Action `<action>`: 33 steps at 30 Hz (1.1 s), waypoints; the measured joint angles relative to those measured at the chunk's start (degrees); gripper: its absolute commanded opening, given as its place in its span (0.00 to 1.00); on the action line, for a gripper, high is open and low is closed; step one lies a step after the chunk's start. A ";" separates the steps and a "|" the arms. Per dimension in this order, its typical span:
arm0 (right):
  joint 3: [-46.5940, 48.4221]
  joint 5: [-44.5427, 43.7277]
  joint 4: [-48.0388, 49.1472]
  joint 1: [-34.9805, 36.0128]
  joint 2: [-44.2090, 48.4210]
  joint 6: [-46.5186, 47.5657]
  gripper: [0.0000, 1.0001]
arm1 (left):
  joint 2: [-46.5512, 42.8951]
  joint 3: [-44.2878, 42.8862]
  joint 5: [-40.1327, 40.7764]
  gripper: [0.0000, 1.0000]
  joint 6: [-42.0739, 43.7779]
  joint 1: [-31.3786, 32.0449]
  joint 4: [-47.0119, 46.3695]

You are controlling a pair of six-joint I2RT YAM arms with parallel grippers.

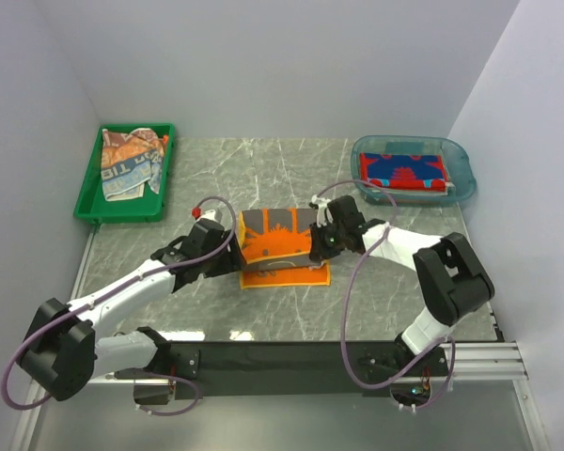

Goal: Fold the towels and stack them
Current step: Fold the towel

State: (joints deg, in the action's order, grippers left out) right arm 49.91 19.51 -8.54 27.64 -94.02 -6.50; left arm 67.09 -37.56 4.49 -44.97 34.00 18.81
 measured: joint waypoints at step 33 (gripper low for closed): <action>-21.09 -7.96 2.51 2.38 32.79 -22.73 0.48 | -0.22 2.03 0.39 0.59 -4.07 0.00 2.16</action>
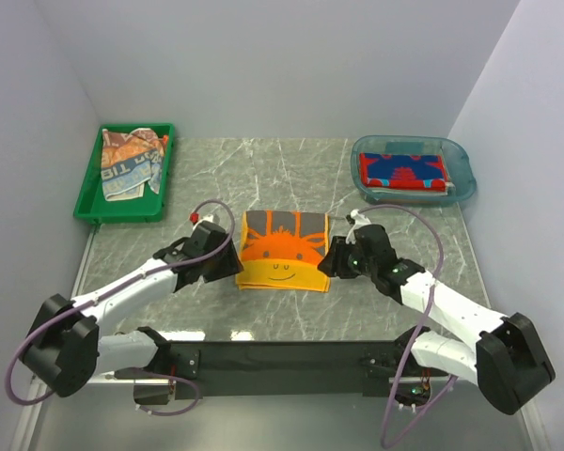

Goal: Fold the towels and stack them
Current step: Fold the towel

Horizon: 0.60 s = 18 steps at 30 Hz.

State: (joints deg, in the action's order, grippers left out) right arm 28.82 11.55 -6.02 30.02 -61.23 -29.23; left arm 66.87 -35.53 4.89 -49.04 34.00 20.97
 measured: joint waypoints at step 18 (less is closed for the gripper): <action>-4.44 2.05 17.97 -0.02 -10.45 -9.64 0.44 | 36.20 -30.08 -1.01 0.32 1.77 -7.10 -8.09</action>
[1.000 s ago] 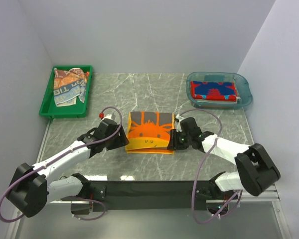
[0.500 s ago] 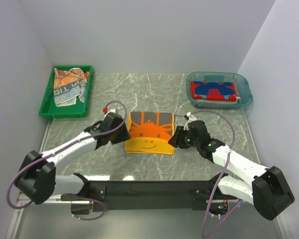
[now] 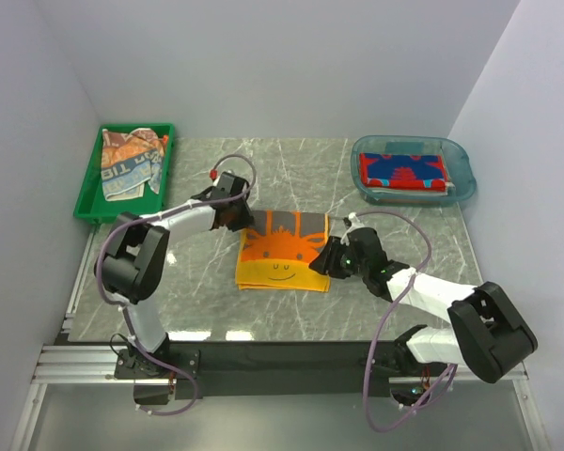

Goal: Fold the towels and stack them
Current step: Fold the towel

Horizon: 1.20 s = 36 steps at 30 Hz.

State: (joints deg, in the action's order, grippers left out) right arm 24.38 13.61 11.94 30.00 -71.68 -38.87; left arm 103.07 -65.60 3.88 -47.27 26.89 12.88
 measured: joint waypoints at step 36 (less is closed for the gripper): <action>-1.90 -3.93 -9.25 -0.61 3.39 -3.98 0.40 | -25.29 29.29 0.57 0.54 -3.61 3.98 2.32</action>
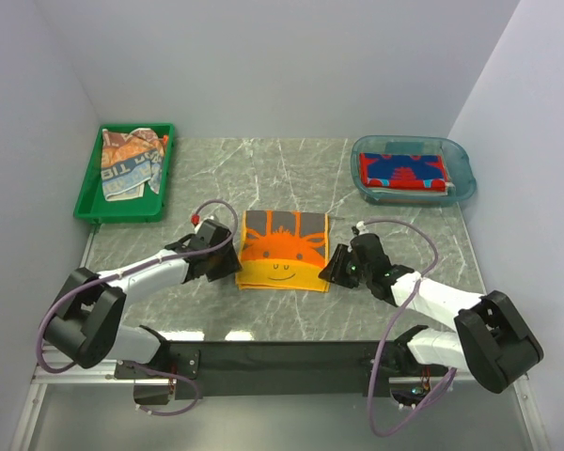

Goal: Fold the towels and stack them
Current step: Fold the towel

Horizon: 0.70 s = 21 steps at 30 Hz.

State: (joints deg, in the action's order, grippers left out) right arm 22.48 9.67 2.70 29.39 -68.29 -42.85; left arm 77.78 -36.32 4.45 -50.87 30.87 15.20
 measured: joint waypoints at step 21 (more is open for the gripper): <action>-1.44 2.69 0.48 0.37 -1.31 -2.54 0.41 | 1.79 0.11 -0.02 0.45 -1.38 3.37 -2.67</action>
State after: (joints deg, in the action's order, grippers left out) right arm 21.04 12.36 3.18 29.76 -69.60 -45.39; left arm 79.57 -36.21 4.43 -52.25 34.24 12.53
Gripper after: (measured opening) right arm 0.405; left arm 0.457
